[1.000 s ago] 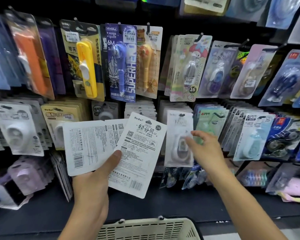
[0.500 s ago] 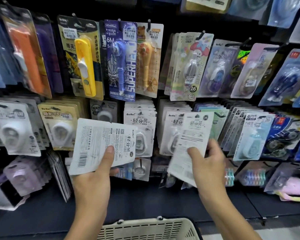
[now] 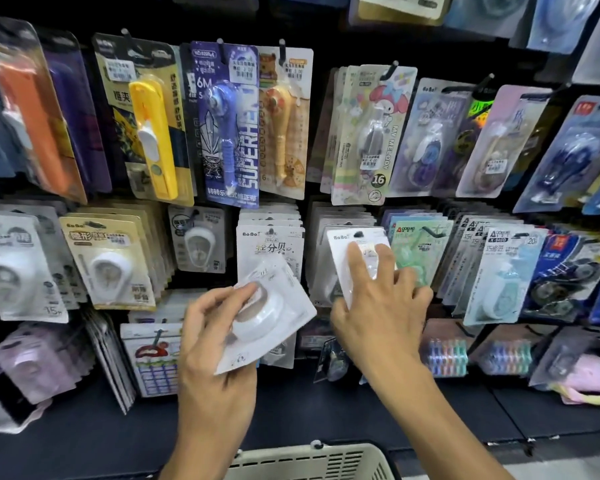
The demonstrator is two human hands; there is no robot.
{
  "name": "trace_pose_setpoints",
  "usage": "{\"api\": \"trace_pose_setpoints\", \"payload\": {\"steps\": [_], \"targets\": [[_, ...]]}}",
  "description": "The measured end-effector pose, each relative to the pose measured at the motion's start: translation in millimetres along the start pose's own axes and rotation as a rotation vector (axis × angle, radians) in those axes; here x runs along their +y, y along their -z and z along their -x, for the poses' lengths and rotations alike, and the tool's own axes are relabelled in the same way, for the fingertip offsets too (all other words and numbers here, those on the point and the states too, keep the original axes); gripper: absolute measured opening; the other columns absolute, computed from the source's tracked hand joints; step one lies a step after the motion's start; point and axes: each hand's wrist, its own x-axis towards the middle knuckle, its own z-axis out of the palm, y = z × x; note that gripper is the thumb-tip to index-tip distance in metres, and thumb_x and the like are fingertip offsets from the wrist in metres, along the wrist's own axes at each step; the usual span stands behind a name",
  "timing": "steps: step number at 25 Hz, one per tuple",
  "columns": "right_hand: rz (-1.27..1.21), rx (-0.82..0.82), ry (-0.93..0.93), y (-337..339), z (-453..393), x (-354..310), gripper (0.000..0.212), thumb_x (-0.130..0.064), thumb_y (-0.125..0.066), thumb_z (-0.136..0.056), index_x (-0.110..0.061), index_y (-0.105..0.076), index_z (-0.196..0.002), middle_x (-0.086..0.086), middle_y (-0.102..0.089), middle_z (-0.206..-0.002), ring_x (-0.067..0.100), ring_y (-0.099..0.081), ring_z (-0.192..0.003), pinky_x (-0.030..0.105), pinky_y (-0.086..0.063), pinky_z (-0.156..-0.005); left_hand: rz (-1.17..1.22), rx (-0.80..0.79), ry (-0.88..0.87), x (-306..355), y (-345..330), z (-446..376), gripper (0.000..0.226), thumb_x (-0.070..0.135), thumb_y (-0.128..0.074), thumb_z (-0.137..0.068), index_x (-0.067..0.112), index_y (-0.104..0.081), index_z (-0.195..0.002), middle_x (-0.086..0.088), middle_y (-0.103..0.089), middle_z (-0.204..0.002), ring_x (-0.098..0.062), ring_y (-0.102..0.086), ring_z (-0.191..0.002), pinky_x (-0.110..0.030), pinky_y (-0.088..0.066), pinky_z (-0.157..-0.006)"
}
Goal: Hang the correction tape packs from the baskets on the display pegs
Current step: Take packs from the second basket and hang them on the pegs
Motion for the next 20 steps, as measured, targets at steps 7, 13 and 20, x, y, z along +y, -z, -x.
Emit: {"api": "trace_pose_setpoints", "payload": {"steps": [7,13,20], "targets": [[-1.368,-0.241,-0.044,-1.0,4.7,19.3,0.039,-0.048,-0.066,-0.094,-0.022,-0.065,-0.123,0.002,-0.065,-0.128,0.025,-0.062,-0.117,0.053,-0.049,-0.101,-0.307,-0.244,-0.331,-4.6,-4.6,-6.5,0.066,0.010,-0.078,-0.078,0.031,-0.055,-0.136,-0.005,-0.046,-0.137,-0.031,-0.048,-0.125,-0.032,-0.042,-0.097],[-1.964,-0.253,-0.109,-4.9,-0.9,35.0,0.073,-0.002,-0.076,-0.084,-0.031,-0.047,-0.144,0.009,-0.072,-0.125,0.029,-0.072,-0.108,0.035,-0.061,-0.077,-0.381,-0.493,-0.470,-1.3,-26.6,-17.8,0.095,-0.017,-0.073,-0.072,0.028,-0.041,-0.150,-0.005,-0.036,-0.157,-0.026,-0.036,-0.146,-0.033,-0.039,-0.113],[-1.434,-0.076,-0.134,-23.0,-35.7,46.9,0.047,-0.014,-0.078,-0.087,-0.045,-0.064,-0.120,-0.045,-0.061,-0.107,-0.033,-0.046,-0.104,0.003,-0.043,-0.088,-0.358,-0.451,-0.268,-11.3,-22.3,-6.0,0.058,-0.004,-0.072,-0.082,0.026,-0.061,-0.131,0.002,-0.046,-0.149,-0.015,-0.039,-0.139,-0.033,-0.038,-0.108]]}}
